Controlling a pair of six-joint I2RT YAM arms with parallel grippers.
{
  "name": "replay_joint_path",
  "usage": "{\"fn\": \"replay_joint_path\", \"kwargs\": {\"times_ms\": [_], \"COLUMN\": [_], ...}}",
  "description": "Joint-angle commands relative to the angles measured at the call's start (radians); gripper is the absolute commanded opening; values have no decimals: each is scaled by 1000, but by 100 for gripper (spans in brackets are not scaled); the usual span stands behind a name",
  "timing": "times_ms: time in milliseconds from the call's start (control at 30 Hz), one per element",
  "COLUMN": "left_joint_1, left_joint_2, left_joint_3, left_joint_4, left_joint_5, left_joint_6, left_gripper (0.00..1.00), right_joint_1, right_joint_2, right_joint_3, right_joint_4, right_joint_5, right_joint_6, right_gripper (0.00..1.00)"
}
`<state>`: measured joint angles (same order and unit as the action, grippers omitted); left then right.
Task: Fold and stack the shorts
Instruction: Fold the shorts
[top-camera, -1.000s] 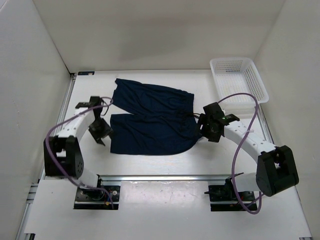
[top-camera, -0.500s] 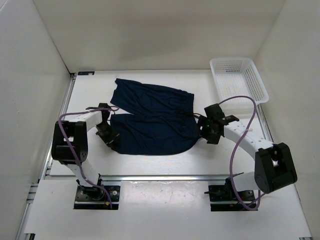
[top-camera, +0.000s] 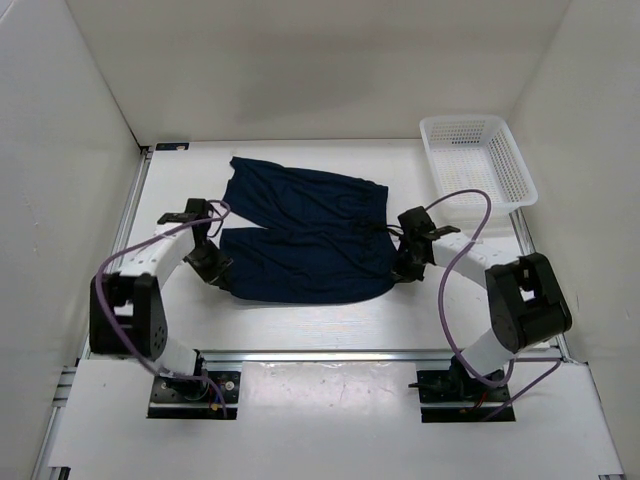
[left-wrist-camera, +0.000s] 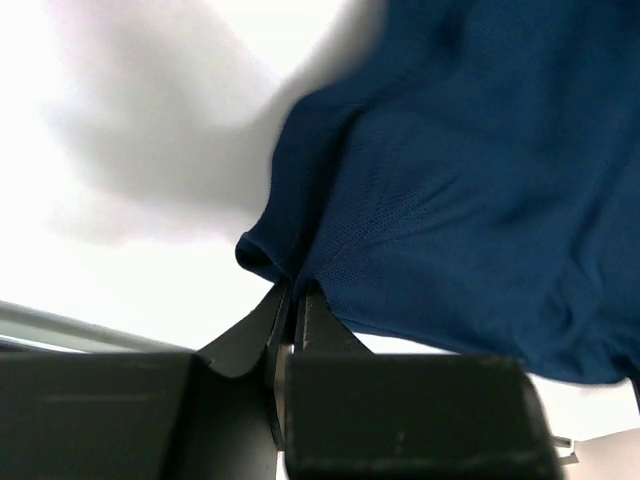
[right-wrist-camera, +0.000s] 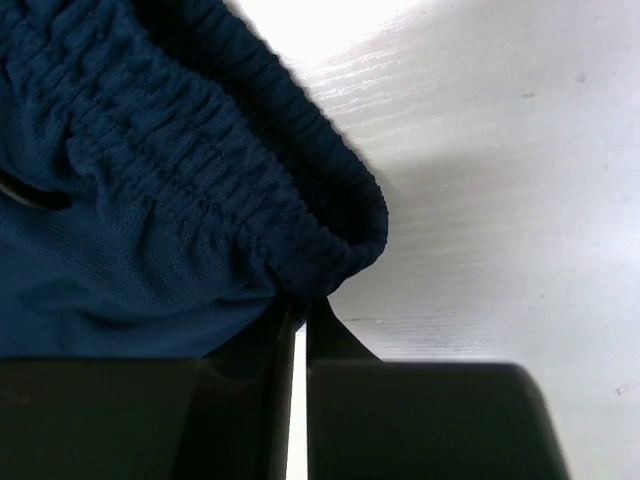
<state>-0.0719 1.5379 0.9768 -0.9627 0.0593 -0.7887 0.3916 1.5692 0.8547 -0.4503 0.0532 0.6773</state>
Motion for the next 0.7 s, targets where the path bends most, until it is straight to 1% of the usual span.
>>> {"fn": "replay_joint_path", "kwargs": {"times_ms": [0, 67, 100, 200, 233, 367, 433, 467, 533, 600, 633, 667], "left_joint_1": [6, 29, 41, 41, 41, 41, 41, 41, 41, 41, 41, 41], "left_joint_2": [-149, -206, -260, -344, -360, -406, -406, -406, -354, -302, -239, -205], "left_joint_3": [-24, -44, -59, -69, -69, 3, 42, 89, 144, 258, 302, 398], "left_joint_4": [-65, -88, -109, -146, -171, -214, -229, -229, -229, -229, -229, -229], "left_joint_5": [-52, -52, -52, -64, -64, -73, -82, -82, -82, -105, -117, -131], "left_joint_6": [-17, -26, -26, -26, -35, -35, -35, -24, -12, -1, 8, 8], "left_gripper": [10, 10, 10, 10, 10, 10, 10, 10, 10, 10, 10, 10], "right_joint_1": [13, 13, 13, 23, 23, 32, 32, 32, 32, 32, 32, 32], "right_joint_2": [-60, -135, -191, -283, -344, -480, -538, -552, -570, -560, -549, -520], "right_joint_3": [-26, -84, -104, -167, -177, -195, -186, -171, -129, -76, -56, -33], "right_joint_4": [-14, -39, -66, -122, -163, -273, -324, -341, -373, -373, -373, -373], "right_joint_5": [42, 51, 51, 77, 77, 99, 99, 99, 99, 108, 118, 131], "right_joint_6": [1, 10, 19, 28, 28, 38, 38, 47, 47, 47, 47, 47], "right_gripper": [0, 0, 0, 0, 0, 0, 0, 0, 0, 0, 0, 0]}}
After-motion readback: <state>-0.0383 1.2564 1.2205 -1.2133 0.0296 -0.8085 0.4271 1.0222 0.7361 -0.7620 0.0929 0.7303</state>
